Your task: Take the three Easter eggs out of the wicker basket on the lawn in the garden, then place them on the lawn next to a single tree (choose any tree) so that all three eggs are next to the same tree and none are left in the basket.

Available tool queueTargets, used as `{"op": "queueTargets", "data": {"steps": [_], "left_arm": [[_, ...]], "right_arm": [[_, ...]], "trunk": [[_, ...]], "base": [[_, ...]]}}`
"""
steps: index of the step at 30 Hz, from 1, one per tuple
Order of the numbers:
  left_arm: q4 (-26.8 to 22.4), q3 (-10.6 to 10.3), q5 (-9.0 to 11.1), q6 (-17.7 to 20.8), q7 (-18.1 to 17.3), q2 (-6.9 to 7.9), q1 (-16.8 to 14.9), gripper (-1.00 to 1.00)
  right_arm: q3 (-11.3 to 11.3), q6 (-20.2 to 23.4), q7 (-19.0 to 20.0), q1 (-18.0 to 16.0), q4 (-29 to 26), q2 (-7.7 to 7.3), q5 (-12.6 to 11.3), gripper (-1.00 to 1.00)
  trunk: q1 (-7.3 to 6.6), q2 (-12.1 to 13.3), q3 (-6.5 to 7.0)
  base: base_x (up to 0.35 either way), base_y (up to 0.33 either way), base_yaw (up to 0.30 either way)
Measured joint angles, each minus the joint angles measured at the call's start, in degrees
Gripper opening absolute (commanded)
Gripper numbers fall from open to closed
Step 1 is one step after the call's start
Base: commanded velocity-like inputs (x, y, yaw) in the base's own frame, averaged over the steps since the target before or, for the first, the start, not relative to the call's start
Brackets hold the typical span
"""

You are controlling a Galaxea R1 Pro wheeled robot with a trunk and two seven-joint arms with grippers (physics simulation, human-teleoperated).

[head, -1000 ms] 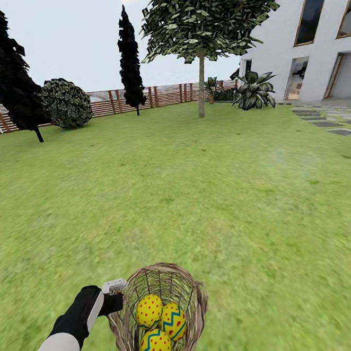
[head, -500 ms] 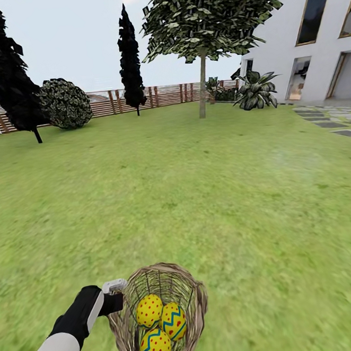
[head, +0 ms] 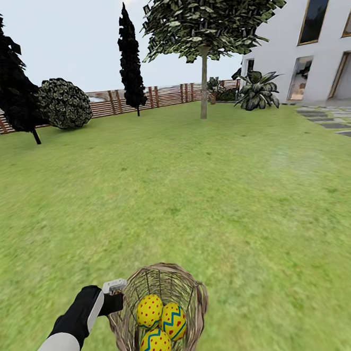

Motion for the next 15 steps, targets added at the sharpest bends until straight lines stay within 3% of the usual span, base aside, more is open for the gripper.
{"op": "queueTargets", "data": {"steps": [15], "left_arm": [[0.03,0.00,0.38,0.01,0.02,-0.81,0.03,-1.00]], "right_arm": [[0.00,0.00,0.00,0.00,0.01,0.05,-0.04,1.00]], "trunk": [[0.00,0.00,0.00]], "base": [[0.324,0.103,0.000]]}}
